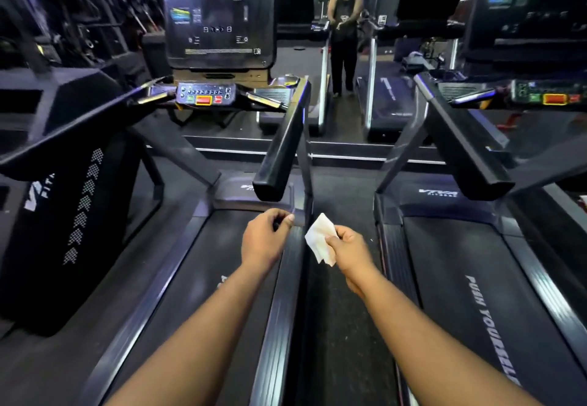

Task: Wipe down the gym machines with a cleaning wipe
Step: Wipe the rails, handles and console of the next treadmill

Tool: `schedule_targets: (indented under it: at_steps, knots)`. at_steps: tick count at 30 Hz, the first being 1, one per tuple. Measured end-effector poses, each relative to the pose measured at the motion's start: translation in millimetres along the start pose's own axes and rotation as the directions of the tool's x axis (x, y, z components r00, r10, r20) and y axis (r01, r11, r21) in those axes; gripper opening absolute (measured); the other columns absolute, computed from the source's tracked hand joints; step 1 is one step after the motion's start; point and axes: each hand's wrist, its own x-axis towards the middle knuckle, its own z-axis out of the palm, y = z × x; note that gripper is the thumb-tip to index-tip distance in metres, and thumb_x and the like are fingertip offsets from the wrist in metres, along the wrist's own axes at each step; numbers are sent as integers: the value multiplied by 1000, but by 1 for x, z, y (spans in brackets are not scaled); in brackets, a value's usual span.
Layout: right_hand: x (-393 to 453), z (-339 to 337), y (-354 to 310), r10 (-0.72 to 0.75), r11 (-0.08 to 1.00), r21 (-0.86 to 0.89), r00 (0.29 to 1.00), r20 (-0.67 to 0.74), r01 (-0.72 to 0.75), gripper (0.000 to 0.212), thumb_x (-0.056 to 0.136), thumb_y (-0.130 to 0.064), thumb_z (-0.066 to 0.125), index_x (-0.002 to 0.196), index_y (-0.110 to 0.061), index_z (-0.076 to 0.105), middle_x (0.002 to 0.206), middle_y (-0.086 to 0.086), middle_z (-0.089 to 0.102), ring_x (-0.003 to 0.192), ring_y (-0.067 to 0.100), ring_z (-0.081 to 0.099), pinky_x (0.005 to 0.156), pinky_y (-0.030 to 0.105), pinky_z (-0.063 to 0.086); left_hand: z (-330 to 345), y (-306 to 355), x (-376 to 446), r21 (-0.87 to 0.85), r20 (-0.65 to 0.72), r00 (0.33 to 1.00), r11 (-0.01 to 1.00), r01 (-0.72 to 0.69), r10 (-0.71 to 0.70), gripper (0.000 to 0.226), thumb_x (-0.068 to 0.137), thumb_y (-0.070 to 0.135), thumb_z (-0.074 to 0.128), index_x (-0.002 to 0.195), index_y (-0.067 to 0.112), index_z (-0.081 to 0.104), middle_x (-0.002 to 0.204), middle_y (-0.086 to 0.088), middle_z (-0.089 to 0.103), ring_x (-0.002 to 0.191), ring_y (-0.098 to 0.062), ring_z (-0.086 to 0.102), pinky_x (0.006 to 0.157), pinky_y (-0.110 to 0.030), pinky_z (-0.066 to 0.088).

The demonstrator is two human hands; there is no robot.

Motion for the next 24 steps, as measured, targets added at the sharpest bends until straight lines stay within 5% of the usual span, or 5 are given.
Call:
schedule_targets:
  at_steps: [7, 10, 15, 21, 24]
  knots:
    - [82, 78, -47, -386, 910, -178, 921, -42, 374, 40, 98, -6, 53, 134, -18, 66, 137, 0, 64, 124, 13, 60, 102, 17, 42, -14, -17, 70, -54, -280, 959, 997, -63, 46, 14, 101, 18, 57, 110, 17, 68, 109, 0, 62, 89, 5, 53, 90, -29, 49]
    - [111, 98, -47, -546, 757, -285, 808, 220, 588, 46, 99, -3, 48, 144, -10, 55, 155, 10, 45, 146, 23, 39, 121, 31, 28, -16, -18, 88, -53, -305, 951, 997, -56, 37, 19, 104, 14, 52, 118, 13, 64, 118, -4, 56, 97, 20, 47, 86, -2, 35]
    - [149, 97, -23, -606, 420, -386, 570, 555, 821, 74, 97, -60, 37, 157, -15, 35, 166, 4, 25, 156, 20, 13, 125, 47, 13, -11, -23, 115, -135, -247, 968, 991, 21, -54, 36, 102, 32, 45, 130, 13, 58, 127, -1, 55, 112, 7, 47, 101, -11, 34]
    - [193, 102, -44, -459, 554, -354, 631, 625, 753, 113, 77, -86, 38, 162, -19, 9, 170, 1, -11, 153, 16, -22, 124, 53, -4, 2, -8, 143, -212, -180, 970, 969, 127, -166, 54, 96, 37, 36, 141, 14, 52, 140, 4, 49, 129, -4, 44, 102, -2, 28]
    - [160, 101, -13, -592, 543, -199, 540, 597, 816, 98, 89, -82, 22, 162, -18, 8, 169, 2, -5, 156, 22, -16, 125, 50, -3, 8, -7, 151, -332, -85, 971, 926, 182, -222, 58, 92, 43, 37, 144, 22, 52, 148, 7, 48, 135, 1, 44, 120, -26, 29]
